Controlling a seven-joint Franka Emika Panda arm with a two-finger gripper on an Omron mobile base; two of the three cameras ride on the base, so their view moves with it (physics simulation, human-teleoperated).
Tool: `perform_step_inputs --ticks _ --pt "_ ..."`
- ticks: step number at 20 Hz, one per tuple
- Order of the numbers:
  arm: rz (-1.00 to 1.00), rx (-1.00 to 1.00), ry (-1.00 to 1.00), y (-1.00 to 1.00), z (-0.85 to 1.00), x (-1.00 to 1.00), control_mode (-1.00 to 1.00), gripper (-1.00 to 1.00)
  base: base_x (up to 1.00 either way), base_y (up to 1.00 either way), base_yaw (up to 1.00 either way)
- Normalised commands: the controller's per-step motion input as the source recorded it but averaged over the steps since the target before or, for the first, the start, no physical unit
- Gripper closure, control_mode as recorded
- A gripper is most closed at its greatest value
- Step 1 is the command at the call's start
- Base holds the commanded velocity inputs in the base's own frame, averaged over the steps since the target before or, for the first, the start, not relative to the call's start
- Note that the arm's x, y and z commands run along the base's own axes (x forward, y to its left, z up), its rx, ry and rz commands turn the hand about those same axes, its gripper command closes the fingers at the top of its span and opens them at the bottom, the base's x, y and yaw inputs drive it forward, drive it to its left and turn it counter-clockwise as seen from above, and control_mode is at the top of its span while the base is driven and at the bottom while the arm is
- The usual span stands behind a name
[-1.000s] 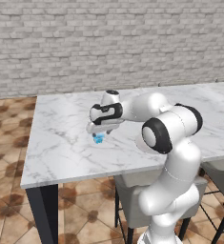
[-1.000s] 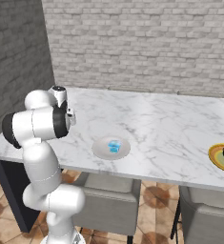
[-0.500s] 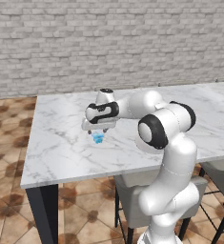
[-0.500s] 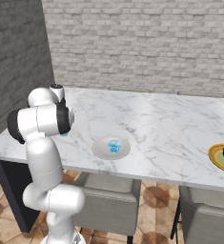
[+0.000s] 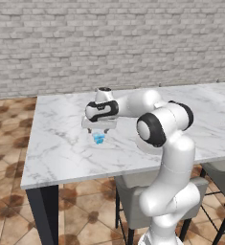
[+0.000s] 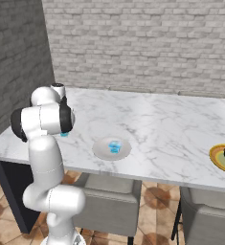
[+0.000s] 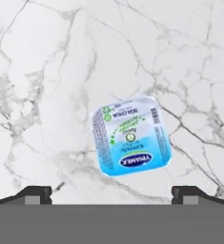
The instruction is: Place two yogurt containers on each plate.
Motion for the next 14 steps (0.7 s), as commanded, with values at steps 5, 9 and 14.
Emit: perform_step_inputs --ticks 5,9,14 --pt "-0.04 -0.03 0.06 -0.02 -0.04 0.04 -1.00 -1.00 0.00 0.00 0.00" --pt "0.00 -0.07 0.06 -0.15 -0.07 0.01 -1.00 -1.00 0.00 0.00 0.00" --pt "0.01 -0.07 0.04 -0.21 -0.07 0.02 -1.00 -1.00 0.00 0.00 0.00"
